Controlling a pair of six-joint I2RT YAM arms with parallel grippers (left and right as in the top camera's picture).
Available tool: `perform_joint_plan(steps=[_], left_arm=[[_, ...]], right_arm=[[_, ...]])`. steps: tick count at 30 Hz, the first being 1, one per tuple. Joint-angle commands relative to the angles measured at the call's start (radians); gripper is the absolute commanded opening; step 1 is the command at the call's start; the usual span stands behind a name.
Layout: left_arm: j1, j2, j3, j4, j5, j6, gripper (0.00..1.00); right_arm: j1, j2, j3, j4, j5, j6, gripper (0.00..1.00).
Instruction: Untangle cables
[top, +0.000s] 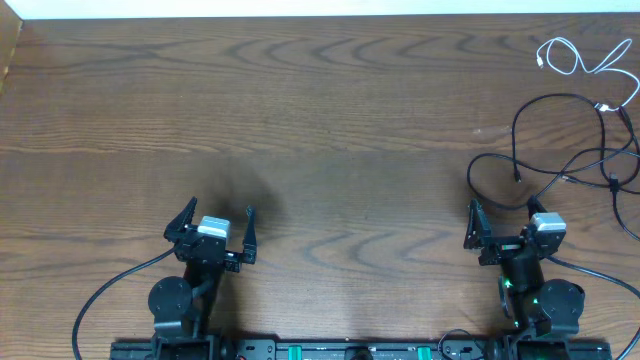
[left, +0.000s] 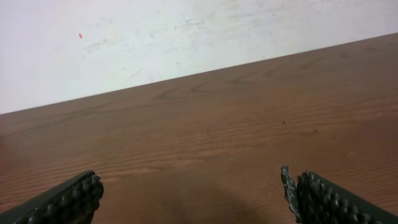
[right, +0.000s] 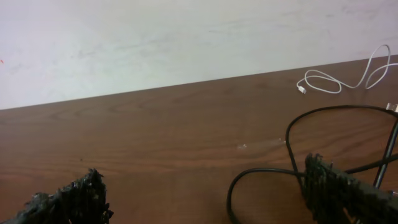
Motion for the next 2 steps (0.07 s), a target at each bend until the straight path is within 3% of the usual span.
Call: perform_joint_plan(steps=[1, 2], left_arm=[[-0.004, -0.007, -0.026, -0.014, -0.003, -0.009, 1.00], [-0.004, -0.007, -0.026, -0.014, -0.003, -0.009, 1.00]], right_arm=[[0.009, -0.006, -0.001, -0.005, 0.008, 0.013, 0.99], [0.009, -0.006, -0.001, -0.005, 0.008, 0.013, 0.99]])
